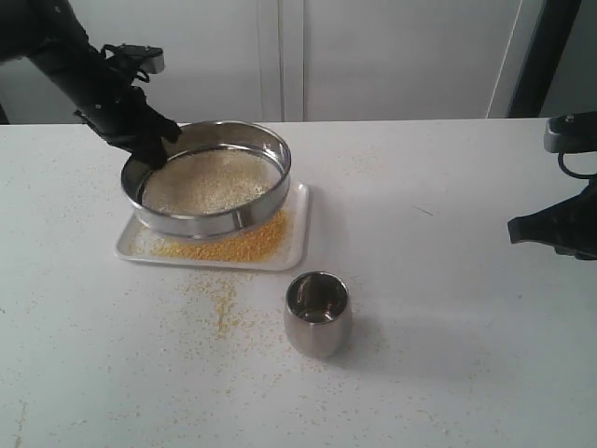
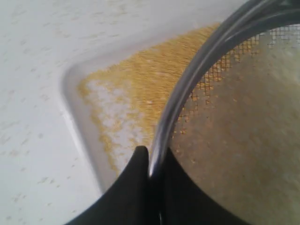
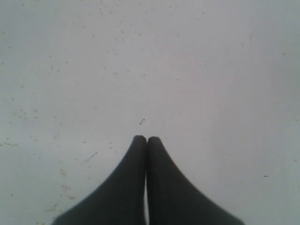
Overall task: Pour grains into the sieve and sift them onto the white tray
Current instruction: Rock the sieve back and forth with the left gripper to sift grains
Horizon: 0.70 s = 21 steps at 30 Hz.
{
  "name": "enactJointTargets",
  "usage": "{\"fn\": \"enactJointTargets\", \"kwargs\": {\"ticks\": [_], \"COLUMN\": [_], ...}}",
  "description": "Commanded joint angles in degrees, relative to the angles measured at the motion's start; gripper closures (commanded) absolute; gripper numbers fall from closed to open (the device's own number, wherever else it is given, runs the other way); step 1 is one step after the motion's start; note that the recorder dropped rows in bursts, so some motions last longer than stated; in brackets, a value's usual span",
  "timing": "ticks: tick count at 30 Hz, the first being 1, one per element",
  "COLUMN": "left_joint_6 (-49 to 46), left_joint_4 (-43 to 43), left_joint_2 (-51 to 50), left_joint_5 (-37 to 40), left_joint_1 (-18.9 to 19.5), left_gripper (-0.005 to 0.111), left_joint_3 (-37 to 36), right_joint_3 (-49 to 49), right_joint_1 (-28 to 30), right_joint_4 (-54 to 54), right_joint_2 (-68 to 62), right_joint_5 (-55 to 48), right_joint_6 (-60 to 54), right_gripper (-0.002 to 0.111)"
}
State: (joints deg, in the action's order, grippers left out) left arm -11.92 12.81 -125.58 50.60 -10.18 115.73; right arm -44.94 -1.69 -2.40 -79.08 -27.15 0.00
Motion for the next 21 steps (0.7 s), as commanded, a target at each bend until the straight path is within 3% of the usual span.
{"fn": "enactJointTargets", "kwargs": {"ticks": [1, 3, 4, 5, 7, 8, 9, 12, 13, 15, 17, 18, 19, 20, 21], "left_joint_6": [-2.16, -27.94, -29.94, -21.46, 6.67, 14.13, 11.92, -26.84, -33.83, -18.07, 11.92, 9.77, -1.89, -27.24, -36.23], "left_joint_4": [-2.56, 5.85, 6.40, 4.29, -1.55, -2.30, -1.53, 10.53, 11.32, 5.91, -3.48, -2.62, 2.00, 14.57, 18.15], "left_joint_2": [1.20, 1.58, 1.58, 1.58, 1.58, 1.48, 1.48, 2.04, 2.04, 2.04, 2.04, 2.04, 2.17, 2.17, 2.17], "left_joint_5": [-0.18, 6.12, 6.56, 3.03, -2.44, -3.15, -3.47, 3.12, 5.88, 0.39, -3.89, -3.59, -1.73, 4.90, 8.37], "left_joint_1": [0.36, -0.22, -0.22, -0.22, 0.69, 0.92, 0.92, -0.12, -0.26, -0.26, 0.45, 0.63, 0.63, 0.36, 0.36], "left_gripper": [0.107, 0.107, 0.107, 0.107, 0.107, 0.107, 0.107, 0.107, 0.107, 0.107, 0.107, 0.107, 0.107, 0.107, 0.107], "left_joint_3": [0.21, 0.21, 0.21, 0.21, 0.21, 0.21, 0.21, 0.21, 0.21, 0.21, 0.21, 0.21, 0.21, 0.21, 0.21], "right_joint_3": [-0.31, -0.31, -0.31, -0.31, -0.31, -0.31, -0.31, -0.31, -0.31, -0.31, -0.31, -0.31, -0.31, -0.31, -0.31], "right_joint_1": [0.31, 0.31, 0.31, 0.31, 0.31, 0.31, 0.31, 0.31, 0.31, 0.31, 0.31, 0.31, 0.31, 0.31, 0.31], "right_joint_4": [-0.35, -0.35, -0.35, -0.35, -0.35, -0.35, -0.35, -0.35, -0.35, -0.35, -0.35, -0.35, -0.35, -0.35, -0.35], "right_joint_2": [0.15, 0.15, 0.15, 0.15, 0.15, 0.15, 0.15, 0.15, 0.15, 0.15, 0.15, 0.15, 0.15, 0.15, 0.15], "right_joint_5": [0.63, 0.63, 0.63, 0.63, 0.53, 0.53, 0.53, 0.53, 0.53, 0.53, 0.53, 0.53, 0.53, 0.53, 0.53], "right_joint_6": [0.00, 0.00, 0.00, 0.00, 0.00, 0.00, 0.00, 0.00, 0.00, 0.00, 0.00, 0.00, 0.00, 0.00, 0.00], "right_gripper": [0.108, 0.108, 0.108, 0.108, 0.108, 0.108, 0.108, 0.108, 0.108, 0.108, 0.108, 0.108, 0.108, 0.108, 0.108]}}
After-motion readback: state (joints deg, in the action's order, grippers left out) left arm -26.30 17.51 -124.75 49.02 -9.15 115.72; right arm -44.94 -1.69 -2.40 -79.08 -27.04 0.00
